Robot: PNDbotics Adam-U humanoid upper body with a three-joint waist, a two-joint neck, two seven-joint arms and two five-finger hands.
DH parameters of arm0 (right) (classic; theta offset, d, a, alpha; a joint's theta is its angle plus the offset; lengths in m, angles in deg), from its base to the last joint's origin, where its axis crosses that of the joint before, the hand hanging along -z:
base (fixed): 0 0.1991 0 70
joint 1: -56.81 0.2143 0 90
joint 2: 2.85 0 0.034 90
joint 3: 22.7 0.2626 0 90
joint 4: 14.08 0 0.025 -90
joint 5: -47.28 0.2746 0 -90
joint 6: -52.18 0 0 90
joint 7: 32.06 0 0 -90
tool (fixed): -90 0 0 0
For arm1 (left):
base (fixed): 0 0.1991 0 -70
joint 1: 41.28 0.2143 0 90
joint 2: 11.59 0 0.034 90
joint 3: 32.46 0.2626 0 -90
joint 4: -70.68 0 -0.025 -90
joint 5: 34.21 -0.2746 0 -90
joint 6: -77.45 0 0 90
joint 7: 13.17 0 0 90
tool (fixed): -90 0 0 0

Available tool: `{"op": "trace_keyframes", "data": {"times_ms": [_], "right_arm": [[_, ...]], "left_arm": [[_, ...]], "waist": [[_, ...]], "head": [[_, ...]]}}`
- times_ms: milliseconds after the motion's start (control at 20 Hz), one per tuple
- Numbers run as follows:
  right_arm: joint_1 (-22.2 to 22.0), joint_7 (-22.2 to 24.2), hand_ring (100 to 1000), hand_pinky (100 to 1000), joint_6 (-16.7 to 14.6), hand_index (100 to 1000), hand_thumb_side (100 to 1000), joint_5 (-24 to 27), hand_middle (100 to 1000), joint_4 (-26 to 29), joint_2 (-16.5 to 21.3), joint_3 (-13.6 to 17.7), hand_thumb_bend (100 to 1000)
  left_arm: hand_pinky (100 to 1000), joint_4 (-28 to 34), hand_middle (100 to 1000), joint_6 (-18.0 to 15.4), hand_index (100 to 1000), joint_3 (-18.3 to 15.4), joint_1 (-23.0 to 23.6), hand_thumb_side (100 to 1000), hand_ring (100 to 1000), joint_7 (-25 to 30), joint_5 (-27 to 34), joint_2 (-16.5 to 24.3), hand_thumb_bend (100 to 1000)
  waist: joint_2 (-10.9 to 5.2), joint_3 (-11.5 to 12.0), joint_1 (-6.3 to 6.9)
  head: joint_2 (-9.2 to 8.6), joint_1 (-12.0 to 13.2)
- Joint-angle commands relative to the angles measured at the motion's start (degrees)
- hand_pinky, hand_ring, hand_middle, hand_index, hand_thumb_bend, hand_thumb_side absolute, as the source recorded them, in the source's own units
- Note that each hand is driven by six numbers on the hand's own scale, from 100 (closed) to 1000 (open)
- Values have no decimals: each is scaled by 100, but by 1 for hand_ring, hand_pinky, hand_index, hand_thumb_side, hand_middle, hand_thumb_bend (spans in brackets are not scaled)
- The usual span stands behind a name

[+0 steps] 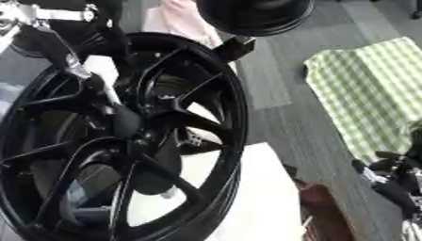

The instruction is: Pull the pin out of the wheel hub.

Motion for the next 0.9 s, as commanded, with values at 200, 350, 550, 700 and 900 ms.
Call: {"op": "trace_keyframes", "data": {"times_ms": [200,350,550,700,900], "right_arm": [[28,-32,607,471,-8,663,216,-9,484,77,191,25,646],[27,-39,607,472,-9,663,216,-11,484,76,192,25,647],[28,-53,608,472,-9,664,217,-29,484,74,198,27,647],[28,-71,608,472,-11,664,216,-63,484,73,200,28,648],[22,-86,607,472,-9,664,216,-60,484,71,200,31,648]], "left_arm": [[732,51,516,-1140,710,-18,-102,273,622,1173,90,118,466],[694,126,449,-1003,642,-31,-96,222,566,1173,269,140,400],[627,301,332,-816,517,17,-82,146,477,1173,501,195,339],[603,466,268,-688,449,57,-65,100,446,1173,638,268,336],[573,795,191,-480,382,-144,-85,100,396,1173,812,439,392]], "waist": [[-157,1,-44],[-157,5,-46],[-160,5,-44],[-163,7,-39],[-172,22,-40]], "head": [[-33,35],[-32,37],[-36,40],[-34,31],[-38,16]]}}
